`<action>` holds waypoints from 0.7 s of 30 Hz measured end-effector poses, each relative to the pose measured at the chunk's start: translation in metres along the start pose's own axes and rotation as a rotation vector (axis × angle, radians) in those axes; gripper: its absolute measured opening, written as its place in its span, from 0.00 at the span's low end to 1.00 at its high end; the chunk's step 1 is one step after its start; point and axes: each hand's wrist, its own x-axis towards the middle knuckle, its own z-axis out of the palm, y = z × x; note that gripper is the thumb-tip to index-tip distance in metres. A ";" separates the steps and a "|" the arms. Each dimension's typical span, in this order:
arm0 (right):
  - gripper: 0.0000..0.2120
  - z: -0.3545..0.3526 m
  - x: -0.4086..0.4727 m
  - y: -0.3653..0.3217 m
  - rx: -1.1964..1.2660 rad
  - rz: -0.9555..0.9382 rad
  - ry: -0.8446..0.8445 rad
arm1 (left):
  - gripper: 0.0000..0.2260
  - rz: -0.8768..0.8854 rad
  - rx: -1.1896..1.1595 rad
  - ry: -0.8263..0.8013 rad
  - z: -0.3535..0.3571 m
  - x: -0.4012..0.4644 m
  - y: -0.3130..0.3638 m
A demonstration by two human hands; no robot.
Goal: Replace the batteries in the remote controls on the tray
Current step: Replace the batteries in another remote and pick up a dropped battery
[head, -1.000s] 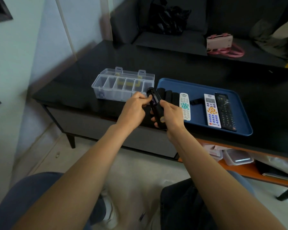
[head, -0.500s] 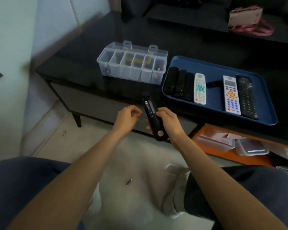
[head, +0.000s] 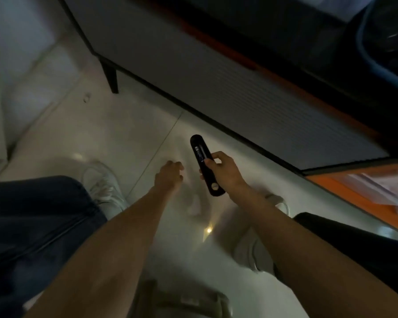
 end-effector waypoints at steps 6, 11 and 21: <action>0.06 0.009 0.049 0.006 0.018 0.036 -0.001 | 0.16 -0.108 0.183 -0.009 0.025 0.043 -0.036; 0.08 0.016 0.062 0.006 0.026 0.032 -0.029 | 0.22 -0.042 0.238 0.017 0.040 0.053 -0.064; 0.06 0.011 0.034 -0.018 0.127 0.020 0.022 | 0.07 0.032 -1.078 0.533 -0.046 0.020 0.018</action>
